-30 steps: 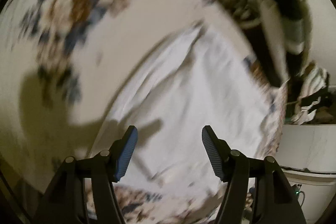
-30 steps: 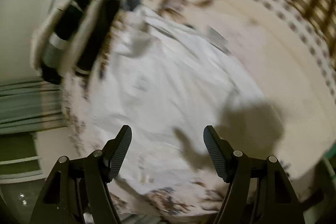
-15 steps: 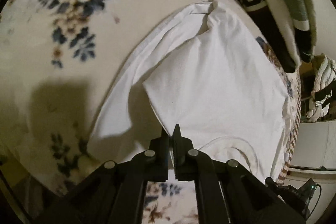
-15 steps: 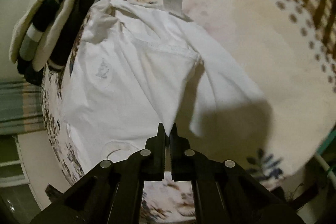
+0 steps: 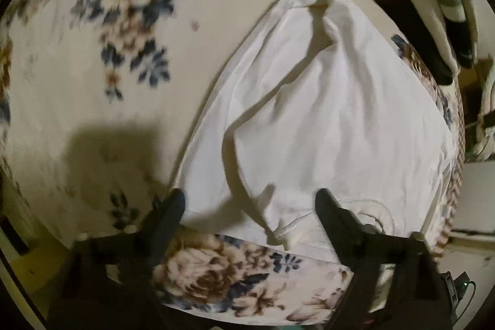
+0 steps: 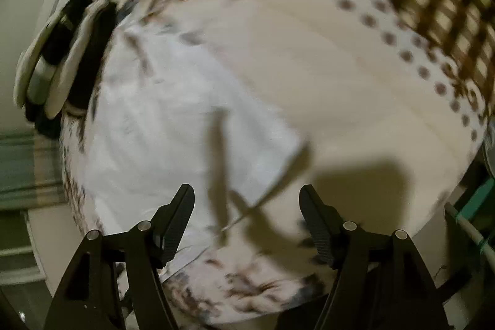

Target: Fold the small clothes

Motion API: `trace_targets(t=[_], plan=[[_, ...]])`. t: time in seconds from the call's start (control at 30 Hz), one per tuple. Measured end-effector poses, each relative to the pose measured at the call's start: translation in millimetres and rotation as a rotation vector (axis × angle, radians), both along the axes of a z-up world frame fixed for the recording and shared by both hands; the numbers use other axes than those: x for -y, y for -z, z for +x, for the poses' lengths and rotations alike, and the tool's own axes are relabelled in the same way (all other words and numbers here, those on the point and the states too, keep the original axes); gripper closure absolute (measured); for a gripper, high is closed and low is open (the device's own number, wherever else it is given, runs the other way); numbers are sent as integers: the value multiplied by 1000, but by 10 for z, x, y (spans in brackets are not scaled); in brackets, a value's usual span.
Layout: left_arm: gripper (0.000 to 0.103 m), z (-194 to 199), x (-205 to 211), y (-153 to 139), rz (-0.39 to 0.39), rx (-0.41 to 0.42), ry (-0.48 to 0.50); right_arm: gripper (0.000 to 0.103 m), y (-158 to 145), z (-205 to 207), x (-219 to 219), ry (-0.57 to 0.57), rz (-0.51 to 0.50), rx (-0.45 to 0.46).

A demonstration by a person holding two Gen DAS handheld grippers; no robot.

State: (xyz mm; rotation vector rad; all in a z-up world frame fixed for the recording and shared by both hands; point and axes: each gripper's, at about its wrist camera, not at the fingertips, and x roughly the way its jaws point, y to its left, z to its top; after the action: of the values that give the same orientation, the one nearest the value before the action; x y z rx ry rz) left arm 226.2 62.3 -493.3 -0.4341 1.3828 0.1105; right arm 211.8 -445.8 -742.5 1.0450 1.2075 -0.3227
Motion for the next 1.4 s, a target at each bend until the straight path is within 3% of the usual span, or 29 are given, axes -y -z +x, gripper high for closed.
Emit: trace_targets(t=[0.03, 0.23, 0.3, 0.43, 0.5, 0.53, 0.57, 0.73, 0.77, 0.83, 1.0, 1.2, 1.3, 1.4], plan=[[17, 15, 56, -22, 17, 5, 20, 30, 75, -60, 42, 25, 3, 14], [16, 110, 447, 12, 86, 20, 166, 30, 405, -142, -24, 152, 163, 294], [16, 122, 551, 35, 111, 25, 205, 30, 423, -47, -142, 139, 168, 355], [16, 188, 757, 98, 133, 30, 256, 31, 407, 115, -325, 156, 108, 395], [16, 213, 833, 165, 122, 13, 276, 56, 378, 98, -314, 189, 55, 385], [16, 221, 860, 197, 122, -3, 288, 79, 383, 131, -335, 200, 30, 369], [16, 242, 887, 214, 120, -9, 295, 82, 385, 123, -314, 212, 26, 368], [16, 301, 934, 213, 118, 6, 342, 77, 437, 98, -292, 285, 60, 415], [16, 268, 887, 205, 116, 2, 344, 70, 455, 79, -268, 291, 72, 426], [16, 345, 847, 219, 111, -2, 341, 65, 455, 123, -272, 301, 89, 458], [16, 582, 704, 221, 100, 13, 338, 70, 380, 142, -293, 317, 89, 531], [16, 665, 624, 205, 80, 11, 322, 69, 503, 197, -214, 339, 144, 500], [16, 717, 563, 159, 78, 11, 327, 69, 190, 48, -188, 313, 32, 377], [16, 708, 549, 129, 85, 20, 334, 69, -310, -87, -203, 218, -168, 375]])
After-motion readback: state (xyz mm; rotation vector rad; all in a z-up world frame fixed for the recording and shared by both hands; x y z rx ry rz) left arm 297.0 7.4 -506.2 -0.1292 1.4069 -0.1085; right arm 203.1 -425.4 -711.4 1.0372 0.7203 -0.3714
